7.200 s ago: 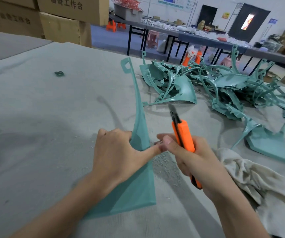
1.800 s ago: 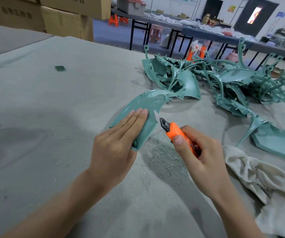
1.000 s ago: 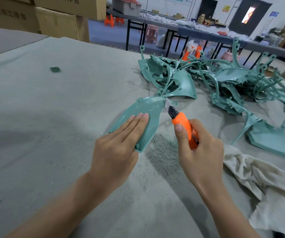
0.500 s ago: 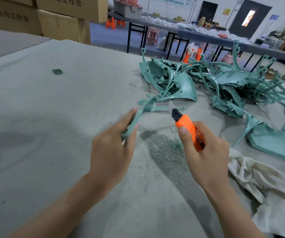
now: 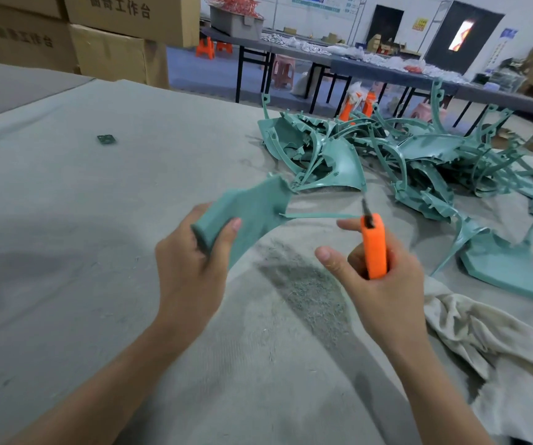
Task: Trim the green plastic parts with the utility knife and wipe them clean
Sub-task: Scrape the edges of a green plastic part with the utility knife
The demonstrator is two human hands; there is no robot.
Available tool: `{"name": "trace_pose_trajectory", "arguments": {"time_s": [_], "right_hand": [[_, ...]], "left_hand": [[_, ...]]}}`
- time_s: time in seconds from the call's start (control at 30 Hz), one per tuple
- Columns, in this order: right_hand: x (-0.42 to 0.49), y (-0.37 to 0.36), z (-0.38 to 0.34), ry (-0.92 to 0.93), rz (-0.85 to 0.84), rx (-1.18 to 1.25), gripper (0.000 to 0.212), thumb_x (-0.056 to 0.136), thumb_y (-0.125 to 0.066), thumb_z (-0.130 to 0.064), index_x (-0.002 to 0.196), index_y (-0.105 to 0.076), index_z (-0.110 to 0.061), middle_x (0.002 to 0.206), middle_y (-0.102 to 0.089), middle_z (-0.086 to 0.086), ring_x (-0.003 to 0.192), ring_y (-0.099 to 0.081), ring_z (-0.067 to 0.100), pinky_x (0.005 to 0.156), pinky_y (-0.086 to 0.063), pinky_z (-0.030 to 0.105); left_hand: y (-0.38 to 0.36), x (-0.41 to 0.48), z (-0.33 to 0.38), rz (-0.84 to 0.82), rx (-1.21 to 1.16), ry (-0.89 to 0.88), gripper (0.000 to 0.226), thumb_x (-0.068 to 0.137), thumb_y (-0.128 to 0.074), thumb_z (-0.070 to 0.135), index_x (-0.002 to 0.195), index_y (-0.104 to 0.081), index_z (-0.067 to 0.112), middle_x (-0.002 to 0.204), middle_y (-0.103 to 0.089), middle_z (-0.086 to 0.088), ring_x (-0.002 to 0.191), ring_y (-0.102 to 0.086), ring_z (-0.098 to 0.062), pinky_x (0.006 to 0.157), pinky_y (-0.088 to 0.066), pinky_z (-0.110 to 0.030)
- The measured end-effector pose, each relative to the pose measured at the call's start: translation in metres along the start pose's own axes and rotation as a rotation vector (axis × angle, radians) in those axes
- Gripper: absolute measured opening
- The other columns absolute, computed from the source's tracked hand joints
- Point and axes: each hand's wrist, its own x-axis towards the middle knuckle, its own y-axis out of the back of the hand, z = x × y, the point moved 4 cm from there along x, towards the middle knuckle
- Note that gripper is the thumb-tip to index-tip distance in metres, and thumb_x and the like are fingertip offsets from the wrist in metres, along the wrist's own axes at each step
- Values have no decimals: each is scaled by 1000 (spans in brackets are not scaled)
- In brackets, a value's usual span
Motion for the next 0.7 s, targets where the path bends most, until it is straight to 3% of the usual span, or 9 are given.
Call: {"name": "trace_pose_trajectory", "arguments": {"time_s": [0.07, 0.13, 0.23, 0.33, 0.43, 0.53, 0.7], "right_hand": [[1, 3, -3, -24, 27, 92, 33, 73, -75, -49, 104, -67, -41, 59, -56, -7, 48, -45, 4, 49, -41, 16], [2, 4, -4, -53, 44, 177, 31, 73, -75, -43, 103, -67, -50, 67, -65, -9, 48, -46, 5, 48, -41, 15], [2, 6, -6, -65, 84, 231, 29, 74, -75, -44, 101, -69, -53, 75, -69, -9, 48, -46, 5, 49, -41, 17], [3, 9, -7, -49, 113, 269, 19, 74, -78, -46, 92, -73, -46, 75, -71, -7, 51, -54, 2, 54, -44, 15], [3, 11, -7, -47, 142, 291, 10, 75, -77, -36, 81, -73, -43, 71, -71, -11, 51, -56, 2, 53, -43, 12], [2, 11, -7, -38, 152, 304, 12, 79, -75, -28, 75, -72, -38, 52, -59, -18, 41, -48, 1, 46, -35, 8], [3, 14, -6, -66, 157, 341, 10, 78, -73, -25, 74, -71, -35, 47, -50, -17, 39, -37, 3, 42, -29, 13]], "left_hand": [[-3, -7, 14, -58, 5, -152, 15, 89, -62, 29, 101, -63, 37, 84, -59, 43, 66, -55, 9, 60, -38, 0], [-6, -16, 22, -118, -51, -280, 26, 88, -62, 24, 113, -63, 32, 97, -56, 48, 74, -57, 16, 67, -38, 3], [-13, -27, 24, -243, -165, -418, 27, 89, -64, 13, 115, -67, 22, 116, -60, 35, 99, -63, 10, 84, -44, -5], [-15, -32, 23, -266, -174, -465, 29, 88, -66, 8, 114, -66, 21, 122, -60, 30, 107, -63, 1, 91, -46, -12], [-15, -32, 23, -263, -150, -495, 36, 84, -68, 0, 114, -65, 21, 123, -61, 25, 108, -63, 0, 92, -46, -13], [-15, -31, 20, -274, -141, -506, 38, 83, -69, -1, 115, -65, 20, 122, -63, 17, 108, -64, -2, 93, -47, -16], [-16, -31, 21, -285, -140, -541, 38, 82, -70, -3, 115, -65, 17, 122, -63, 16, 109, -63, -1, 93, -47, -15]]}}
